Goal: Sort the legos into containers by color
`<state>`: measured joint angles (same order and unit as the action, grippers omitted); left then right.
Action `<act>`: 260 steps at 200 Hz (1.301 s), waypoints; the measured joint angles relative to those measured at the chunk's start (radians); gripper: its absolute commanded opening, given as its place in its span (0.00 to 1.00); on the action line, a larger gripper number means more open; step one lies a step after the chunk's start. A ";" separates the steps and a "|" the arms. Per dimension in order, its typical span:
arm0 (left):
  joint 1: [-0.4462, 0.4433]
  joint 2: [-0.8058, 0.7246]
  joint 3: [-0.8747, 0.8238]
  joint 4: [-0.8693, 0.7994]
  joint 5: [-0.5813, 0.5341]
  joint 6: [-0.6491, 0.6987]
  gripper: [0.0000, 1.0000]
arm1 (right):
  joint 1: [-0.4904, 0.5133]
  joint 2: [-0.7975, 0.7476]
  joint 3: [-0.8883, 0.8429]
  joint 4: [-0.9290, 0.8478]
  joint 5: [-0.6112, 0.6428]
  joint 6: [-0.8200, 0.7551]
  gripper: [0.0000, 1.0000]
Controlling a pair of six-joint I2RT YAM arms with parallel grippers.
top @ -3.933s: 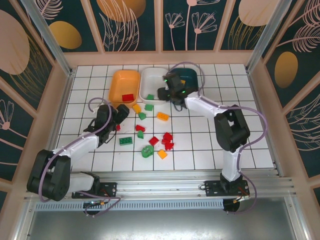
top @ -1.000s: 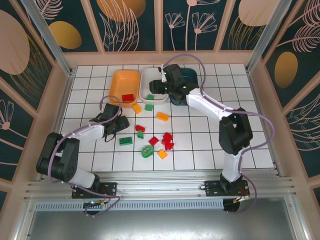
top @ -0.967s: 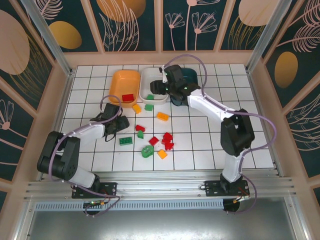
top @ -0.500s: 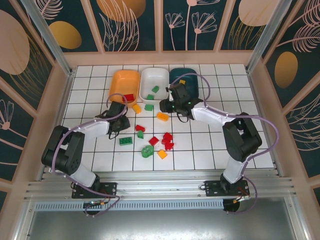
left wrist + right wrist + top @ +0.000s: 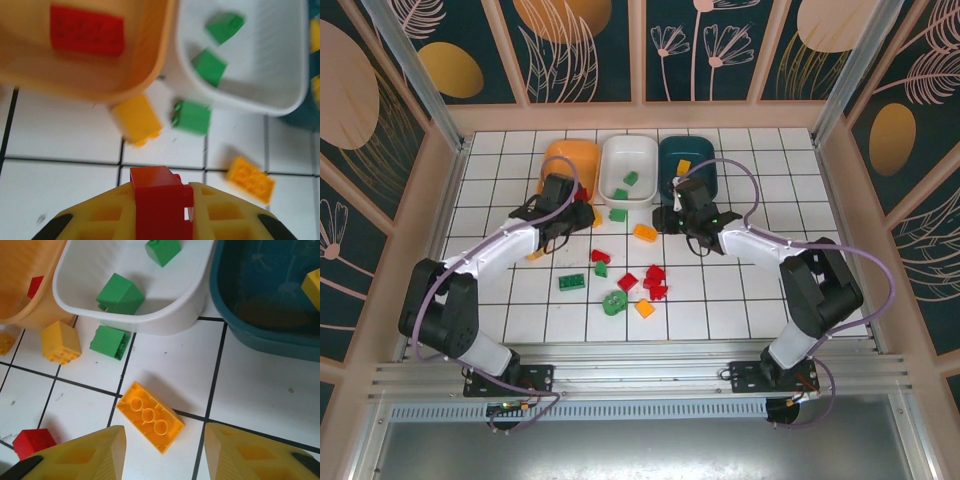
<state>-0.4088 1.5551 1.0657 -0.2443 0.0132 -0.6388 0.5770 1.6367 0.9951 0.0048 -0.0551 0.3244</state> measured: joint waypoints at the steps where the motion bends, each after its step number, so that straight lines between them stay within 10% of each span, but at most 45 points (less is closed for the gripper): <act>1: 0.000 0.004 0.008 -0.002 0.001 0.000 0.00 | -0.001 0.000 -0.001 0.001 0.000 0.000 0.46; 101: 0.151 0.484 0.547 -0.114 0.025 0.072 0.09 | -0.113 -0.119 -0.078 0.017 -0.047 0.004 0.66; 174: 0.178 0.585 0.697 -0.190 0.028 0.115 0.68 | -0.128 -0.179 -0.072 -0.010 -0.029 -0.031 0.70; 214: 0.178 0.507 0.631 -0.176 0.039 0.118 0.70 | -0.027 -0.100 -0.048 -0.011 0.002 -0.098 0.71; 260: 0.178 0.130 0.125 0.040 0.163 0.020 0.74 | 0.101 0.099 0.021 -0.017 0.034 -0.191 0.74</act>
<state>-0.2306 1.6855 1.1908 -0.2039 0.1757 -0.6189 0.6781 1.7359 1.0164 -0.0120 -0.0212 0.1337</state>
